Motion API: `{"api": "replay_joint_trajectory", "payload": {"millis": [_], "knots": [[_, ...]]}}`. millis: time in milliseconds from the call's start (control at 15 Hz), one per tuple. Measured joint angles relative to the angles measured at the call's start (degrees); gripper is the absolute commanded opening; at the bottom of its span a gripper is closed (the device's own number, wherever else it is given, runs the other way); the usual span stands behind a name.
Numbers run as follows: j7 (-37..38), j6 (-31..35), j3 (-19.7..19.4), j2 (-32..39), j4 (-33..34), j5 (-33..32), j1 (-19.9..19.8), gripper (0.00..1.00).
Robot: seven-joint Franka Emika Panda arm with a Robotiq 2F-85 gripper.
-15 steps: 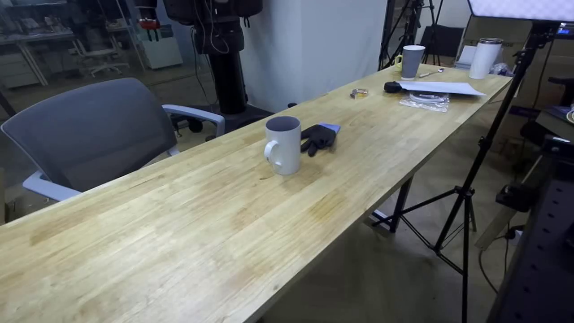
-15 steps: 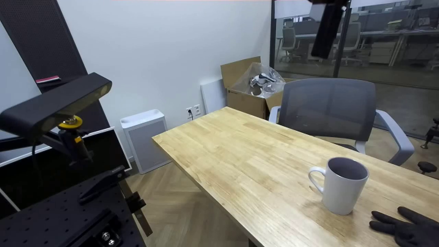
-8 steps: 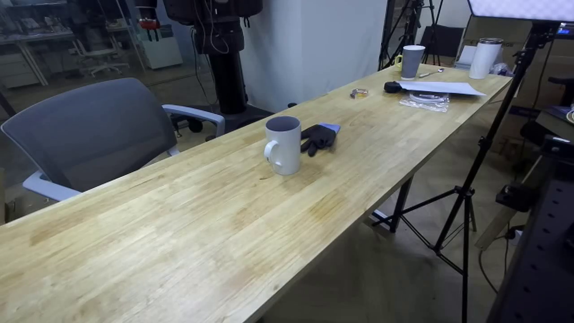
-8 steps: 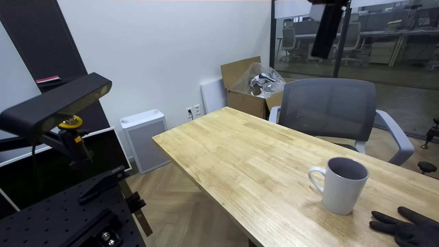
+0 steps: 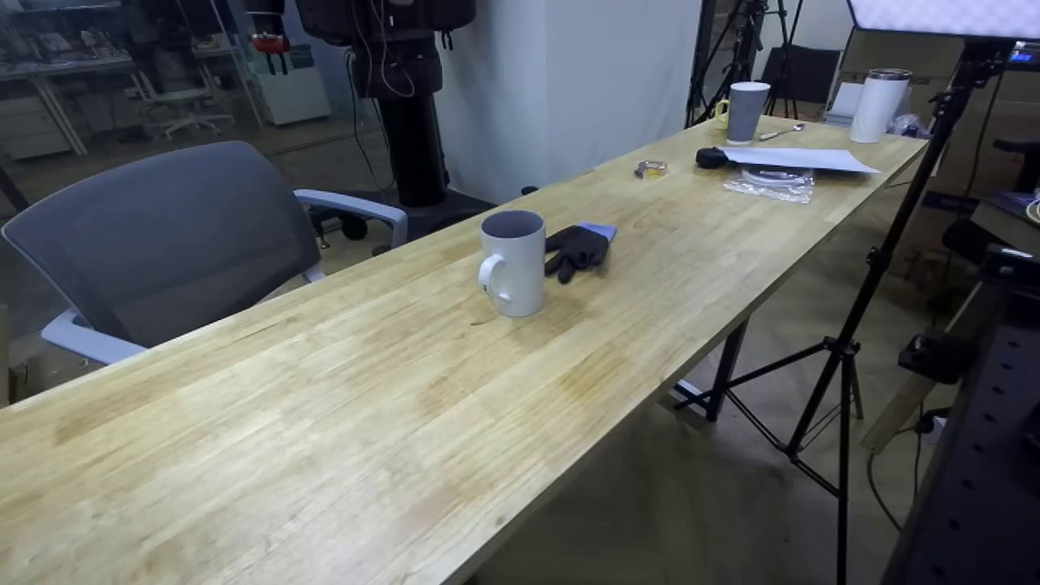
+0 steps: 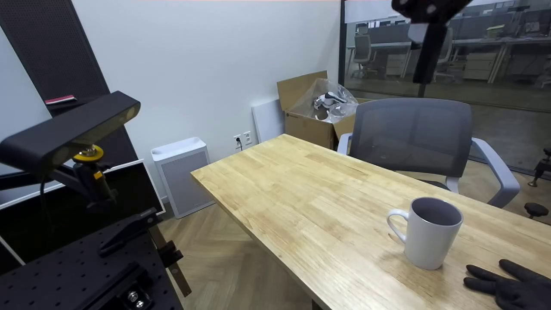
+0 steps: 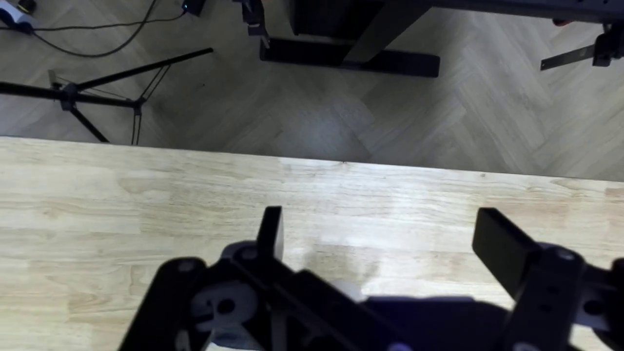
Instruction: Move the mug to the left
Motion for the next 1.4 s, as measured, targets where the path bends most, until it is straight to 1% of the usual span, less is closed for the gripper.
{"api": "replay_joint_trajectory", "payload": {"millis": [200, 400, 600, 800, 1000, 1400], "knots": [[-0.64, 6.31, -0.02, 1.85, 0.07, 1.51, -0.02, 1.00], [-2.04, 11.74, -0.03, 3.85, 0.46, 4.73, -0.01, 1.00], [-3.64, 16.25, 0.05, 5.93, 1.25, 7.93, 0.06, 1.00], [-3.93, 19.76, 0.34, 8.99, 3.46, 9.48, 0.10, 1.00], [-3.92, 20.17, 0.75, 13.56, 8.05, 10.79, 0.04, 1.00], [-3.10, 19.60, 2.85, 25.08, 20.24, 11.73, -0.88, 1.00]]}}
